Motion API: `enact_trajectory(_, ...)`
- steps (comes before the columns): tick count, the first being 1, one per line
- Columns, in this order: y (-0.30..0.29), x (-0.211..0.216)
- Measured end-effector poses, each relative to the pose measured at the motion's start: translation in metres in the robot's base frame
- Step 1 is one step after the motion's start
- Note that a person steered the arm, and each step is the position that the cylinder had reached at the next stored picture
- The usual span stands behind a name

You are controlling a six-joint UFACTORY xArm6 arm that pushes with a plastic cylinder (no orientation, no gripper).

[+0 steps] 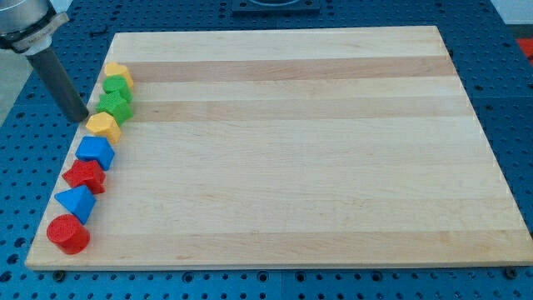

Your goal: Move the red circle right a bit

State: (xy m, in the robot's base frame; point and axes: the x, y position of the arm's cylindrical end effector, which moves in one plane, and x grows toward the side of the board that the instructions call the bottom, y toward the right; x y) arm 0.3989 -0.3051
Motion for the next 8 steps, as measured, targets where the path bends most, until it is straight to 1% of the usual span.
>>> enact_trajectory(1, 0.000, 0.027)
enact_trajectory(2, 0.000, 0.078)
enact_trajectory(3, 0.000, 0.094)
enact_trajectory(6, 0.001, 0.176)
enact_trajectory(8, 0.002, 0.188)
